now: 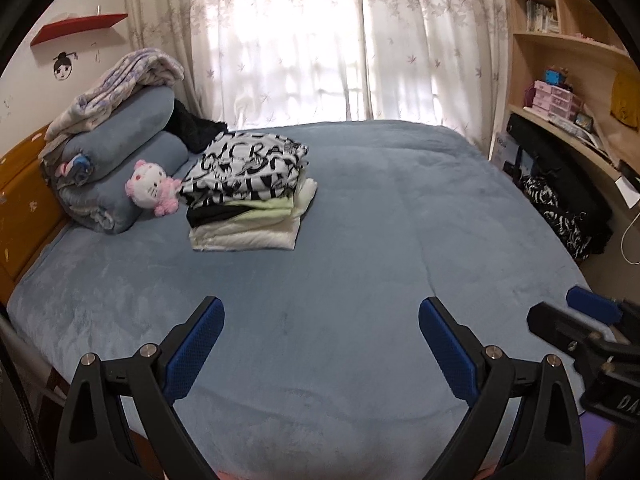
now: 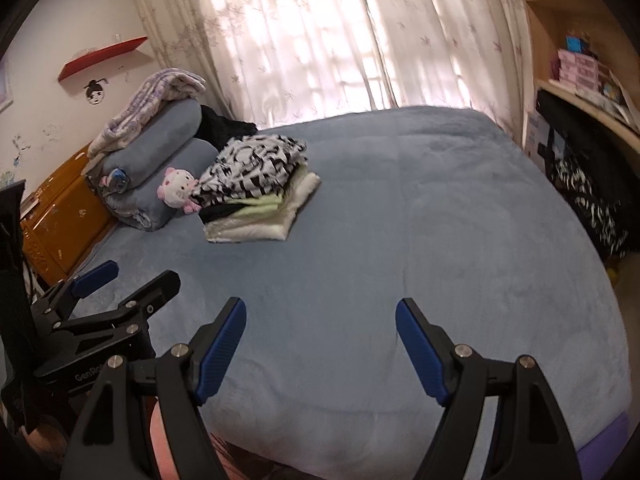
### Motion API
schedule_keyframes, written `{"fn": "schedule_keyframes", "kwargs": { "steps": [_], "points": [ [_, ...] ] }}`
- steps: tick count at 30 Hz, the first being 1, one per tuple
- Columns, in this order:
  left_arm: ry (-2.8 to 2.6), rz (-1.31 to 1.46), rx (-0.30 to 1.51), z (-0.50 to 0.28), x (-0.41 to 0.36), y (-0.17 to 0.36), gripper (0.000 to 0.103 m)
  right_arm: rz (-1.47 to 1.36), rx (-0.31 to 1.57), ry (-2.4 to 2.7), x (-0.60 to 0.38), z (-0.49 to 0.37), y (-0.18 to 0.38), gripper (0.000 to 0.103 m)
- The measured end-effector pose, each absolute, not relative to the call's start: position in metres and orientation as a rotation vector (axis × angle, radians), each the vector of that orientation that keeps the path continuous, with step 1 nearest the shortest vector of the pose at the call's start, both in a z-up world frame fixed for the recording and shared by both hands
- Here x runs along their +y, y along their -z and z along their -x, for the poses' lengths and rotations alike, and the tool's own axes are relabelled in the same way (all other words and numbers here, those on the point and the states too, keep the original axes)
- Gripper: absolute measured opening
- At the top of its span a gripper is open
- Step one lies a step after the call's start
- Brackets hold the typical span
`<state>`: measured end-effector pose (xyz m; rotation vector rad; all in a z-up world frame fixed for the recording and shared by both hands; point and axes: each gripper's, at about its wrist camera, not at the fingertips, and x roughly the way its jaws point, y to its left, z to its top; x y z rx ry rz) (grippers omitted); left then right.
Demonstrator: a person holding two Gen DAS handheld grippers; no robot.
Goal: Fold large clothes
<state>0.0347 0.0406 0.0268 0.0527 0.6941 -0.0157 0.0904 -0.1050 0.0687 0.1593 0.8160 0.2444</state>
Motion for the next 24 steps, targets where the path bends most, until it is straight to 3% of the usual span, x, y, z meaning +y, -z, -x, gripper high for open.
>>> {"fn": "schedule_keyframes", "kwargs": {
  "steps": [10,24],
  "points": [
    [0.032,-0.038,0.812,-0.042,0.034,0.029,0.097,-0.186,0.908,-0.185,-0.108,-0.092,-0.011,0.078],
    [0.079,-0.028,0.868,-0.039,0.008,0.065,0.097,-0.152,0.933,-0.101,-0.132,-0.078,0.011,0.078]
  ]
}}
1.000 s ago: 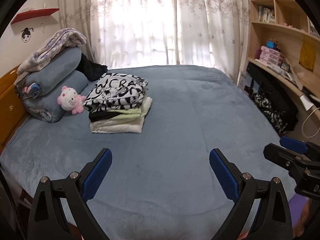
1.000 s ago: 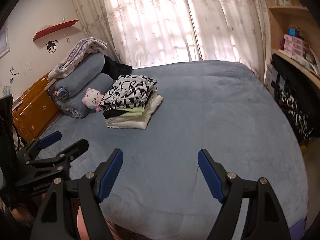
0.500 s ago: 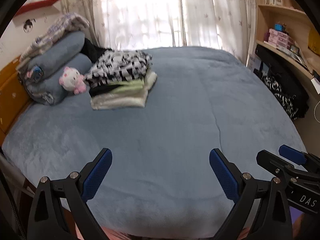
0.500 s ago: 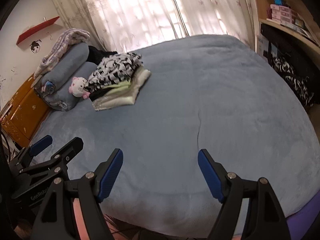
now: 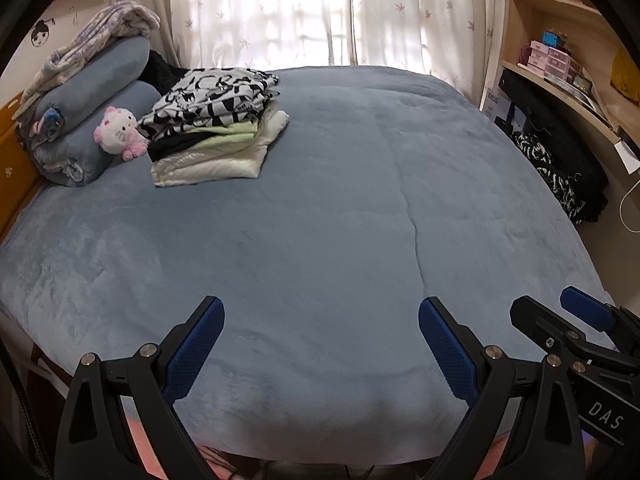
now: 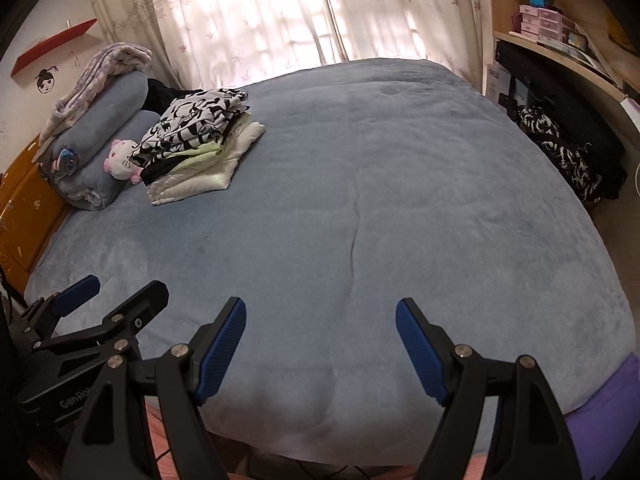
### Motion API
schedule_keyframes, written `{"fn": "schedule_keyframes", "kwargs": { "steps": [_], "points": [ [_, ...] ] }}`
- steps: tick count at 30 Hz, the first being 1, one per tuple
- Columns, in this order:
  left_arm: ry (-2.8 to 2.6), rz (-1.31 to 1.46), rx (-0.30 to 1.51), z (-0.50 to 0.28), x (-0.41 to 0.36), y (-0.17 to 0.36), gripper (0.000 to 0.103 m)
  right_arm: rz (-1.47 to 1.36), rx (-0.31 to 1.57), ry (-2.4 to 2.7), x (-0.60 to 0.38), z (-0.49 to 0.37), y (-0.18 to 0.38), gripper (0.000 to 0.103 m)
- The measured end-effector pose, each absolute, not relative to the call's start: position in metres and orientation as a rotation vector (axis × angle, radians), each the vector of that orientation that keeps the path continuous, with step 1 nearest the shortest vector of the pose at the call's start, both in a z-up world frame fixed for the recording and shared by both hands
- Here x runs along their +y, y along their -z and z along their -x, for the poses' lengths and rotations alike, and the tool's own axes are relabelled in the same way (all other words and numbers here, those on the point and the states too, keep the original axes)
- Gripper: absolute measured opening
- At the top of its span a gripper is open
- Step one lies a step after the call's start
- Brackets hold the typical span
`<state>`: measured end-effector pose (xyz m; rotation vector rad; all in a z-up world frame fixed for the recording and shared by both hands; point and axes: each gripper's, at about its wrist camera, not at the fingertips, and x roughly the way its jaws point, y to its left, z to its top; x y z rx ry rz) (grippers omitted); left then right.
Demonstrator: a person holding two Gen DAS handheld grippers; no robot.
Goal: Fold large clothes
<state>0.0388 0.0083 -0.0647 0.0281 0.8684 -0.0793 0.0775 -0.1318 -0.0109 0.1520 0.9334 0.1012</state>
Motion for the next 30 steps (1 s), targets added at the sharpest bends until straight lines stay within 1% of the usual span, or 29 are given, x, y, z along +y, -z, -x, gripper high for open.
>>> {"fn": "schedule_keyframes", "kwargs": {
  "steps": [13,30],
  "points": [
    [0.107,-0.007,0.906,-0.039,-0.003,0.078,0.097,-0.159,0.941,-0.114,-0.140,-0.072,0.015,0.078],
    [0.100,-0.030,0.912,-0.037,-0.004,0.082,0.097,-0.192,0.952,-0.127,-0.149,-0.070,0.026,0.078]
  ]
}}
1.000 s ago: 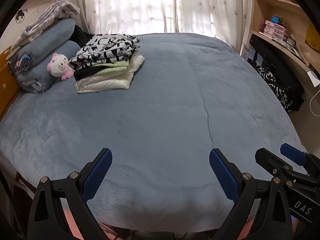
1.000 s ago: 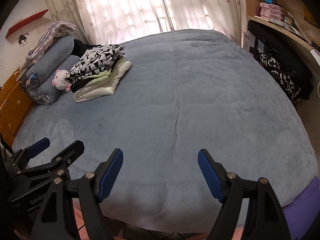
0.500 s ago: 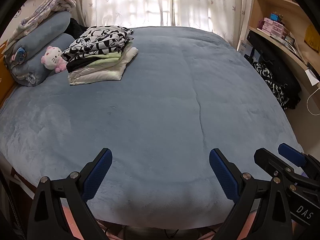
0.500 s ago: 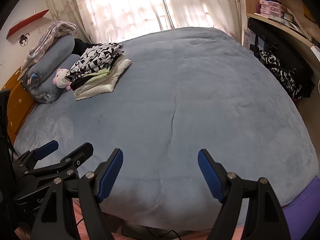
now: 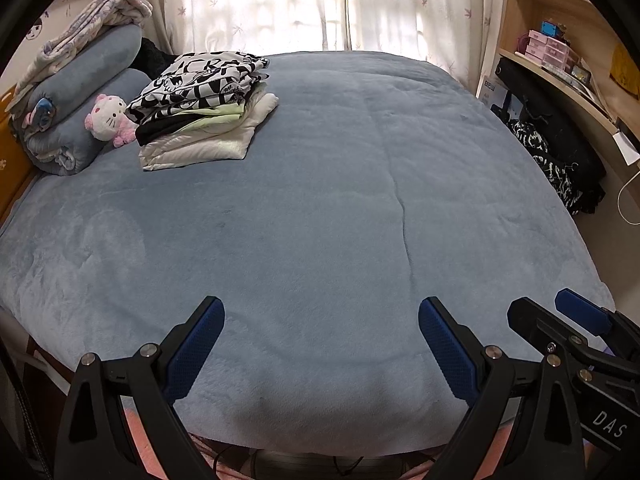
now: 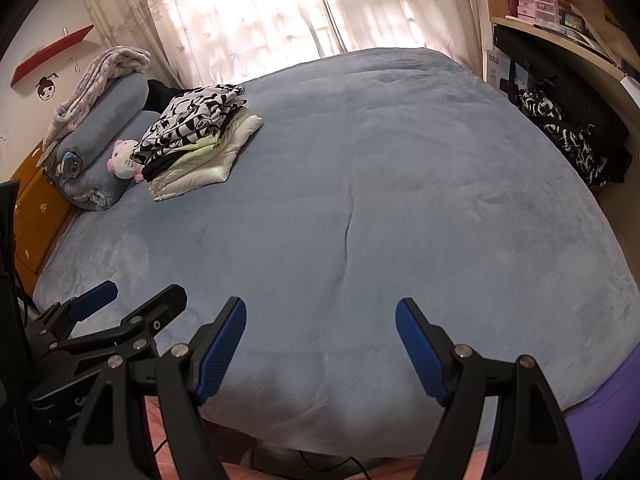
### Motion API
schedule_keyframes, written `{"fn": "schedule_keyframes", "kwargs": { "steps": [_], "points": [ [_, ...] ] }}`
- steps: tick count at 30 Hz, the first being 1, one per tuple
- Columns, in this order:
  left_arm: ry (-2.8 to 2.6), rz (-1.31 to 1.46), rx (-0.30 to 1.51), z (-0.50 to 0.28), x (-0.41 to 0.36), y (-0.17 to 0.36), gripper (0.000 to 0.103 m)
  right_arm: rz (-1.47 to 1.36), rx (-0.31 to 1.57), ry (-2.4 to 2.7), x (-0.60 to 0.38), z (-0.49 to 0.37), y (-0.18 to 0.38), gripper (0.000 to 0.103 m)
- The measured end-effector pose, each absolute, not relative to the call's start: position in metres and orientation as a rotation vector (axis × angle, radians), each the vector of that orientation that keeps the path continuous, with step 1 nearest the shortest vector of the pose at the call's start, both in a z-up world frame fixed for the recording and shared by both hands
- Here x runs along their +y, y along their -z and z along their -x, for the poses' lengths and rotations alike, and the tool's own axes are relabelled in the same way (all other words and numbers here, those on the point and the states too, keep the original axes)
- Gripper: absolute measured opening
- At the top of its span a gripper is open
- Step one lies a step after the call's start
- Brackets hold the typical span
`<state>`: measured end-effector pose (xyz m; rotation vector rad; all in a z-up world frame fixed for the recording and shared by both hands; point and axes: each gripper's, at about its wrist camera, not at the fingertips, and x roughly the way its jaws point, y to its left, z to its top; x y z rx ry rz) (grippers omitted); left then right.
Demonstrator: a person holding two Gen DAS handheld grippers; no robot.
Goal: Fold large clothes
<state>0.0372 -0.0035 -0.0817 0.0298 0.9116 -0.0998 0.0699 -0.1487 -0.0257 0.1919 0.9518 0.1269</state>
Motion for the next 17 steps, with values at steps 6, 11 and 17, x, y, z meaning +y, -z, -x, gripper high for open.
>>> {"fn": "schedule_keyframes", "kwargs": {
  "steps": [6,11,17],
  "points": [
    [0.098,-0.028,0.917,-0.0370,-0.0021,0.0816,0.097,-0.191,0.953,-0.127,-0.1491,-0.0701,0.0251,0.078],
    [0.102,-0.027,0.923,-0.0364,0.0009,0.0821,0.096,-0.191,0.952,-0.126,-0.1484,-0.0699,0.0253,0.078],
    [0.099,-0.026,0.931,-0.0362,0.0023,0.0831,0.096,-0.194,0.953,-0.128,-0.1470,-0.0697,0.0263,0.078]
  ]
}}
